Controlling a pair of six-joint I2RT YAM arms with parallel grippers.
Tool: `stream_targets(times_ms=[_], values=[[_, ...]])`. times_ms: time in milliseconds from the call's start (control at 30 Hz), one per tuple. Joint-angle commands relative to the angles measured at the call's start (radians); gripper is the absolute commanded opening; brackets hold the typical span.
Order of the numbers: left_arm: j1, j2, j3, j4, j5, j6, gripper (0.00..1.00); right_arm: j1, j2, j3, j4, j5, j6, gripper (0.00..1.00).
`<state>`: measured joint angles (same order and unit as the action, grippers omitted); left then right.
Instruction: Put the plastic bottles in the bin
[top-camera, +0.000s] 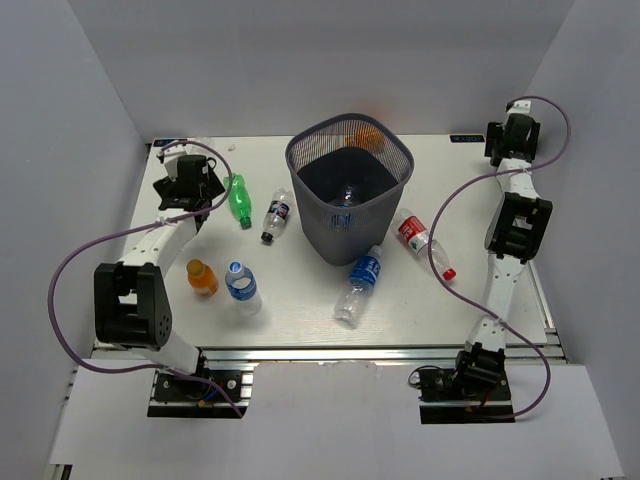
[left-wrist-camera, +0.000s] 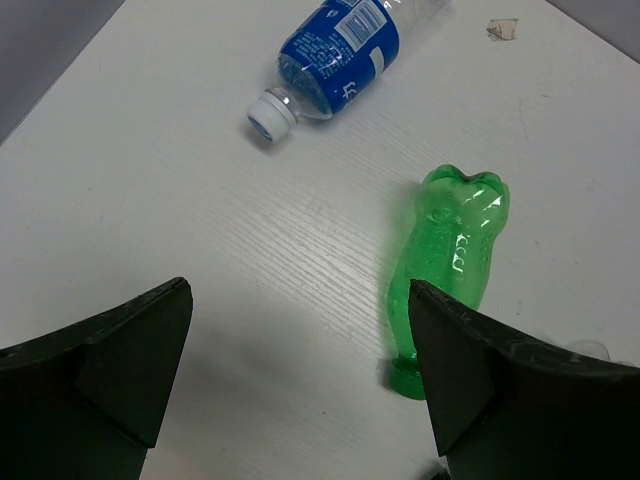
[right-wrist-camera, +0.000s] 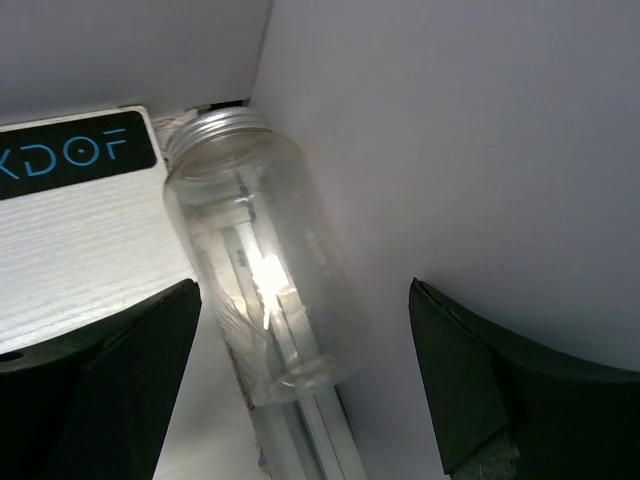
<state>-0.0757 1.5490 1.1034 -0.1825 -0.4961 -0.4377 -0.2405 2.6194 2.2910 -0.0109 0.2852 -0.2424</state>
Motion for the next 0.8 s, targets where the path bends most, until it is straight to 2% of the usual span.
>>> stream_targets(times_ms=[0, 200, 433, 467, 533, 567, 633, 667, 767], values=[[0.002, 0.013, 0.065, -0.021, 0.007, -0.016, 0.98, -0.017, 0.065, 0.063, 0.049, -0.043, -0.005, 0.89], [0.002, 0.028, 0.075, -0.044, 0.005, -0.036, 0.98, -0.025, 0.064, 0.025, 0.046, -0.086, 0.011, 0.88], [0.002, 0.039, 0.087, -0.052, 0.001, -0.044, 0.98, -0.023, 0.05, 0.012, 0.012, -0.124, 0.025, 0.74], [0.002, 0.04, 0.087, -0.055, -0.002, -0.044, 0.98, -0.023, 0.053, 0.013, 0.011, -0.12, 0.025, 0.64], [0.002, 0.043, 0.087, -0.061, -0.015, -0.044, 0.98, -0.023, 0.057, 0.025, -0.018, -0.109, 0.029, 0.56], [0.004, 0.045, 0.088, -0.064, -0.018, -0.044, 0.98, -0.023, 0.057, 0.027, -0.018, -0.104, 0.031, 0.46], [0.002, 0.043, 0.09, -0.069, -0.03, -0.044, 0.98, -0.023, 0.059, 0.024, -0.014, -0.081, 0.034, 0.39], [0.004, 0.043, 0.09, -0.069, -0.032, -0.042, 0.98, -0.023, 0.056, 0.022, -0.011, -0.072, 0.035, 0.31], [0.004, 0.042, 0.095, -0.072, -0.036, -0.038, 0.98, -0.023, 0.039, 0.01, -0.008, -0.057, 0.034, 0.28]])
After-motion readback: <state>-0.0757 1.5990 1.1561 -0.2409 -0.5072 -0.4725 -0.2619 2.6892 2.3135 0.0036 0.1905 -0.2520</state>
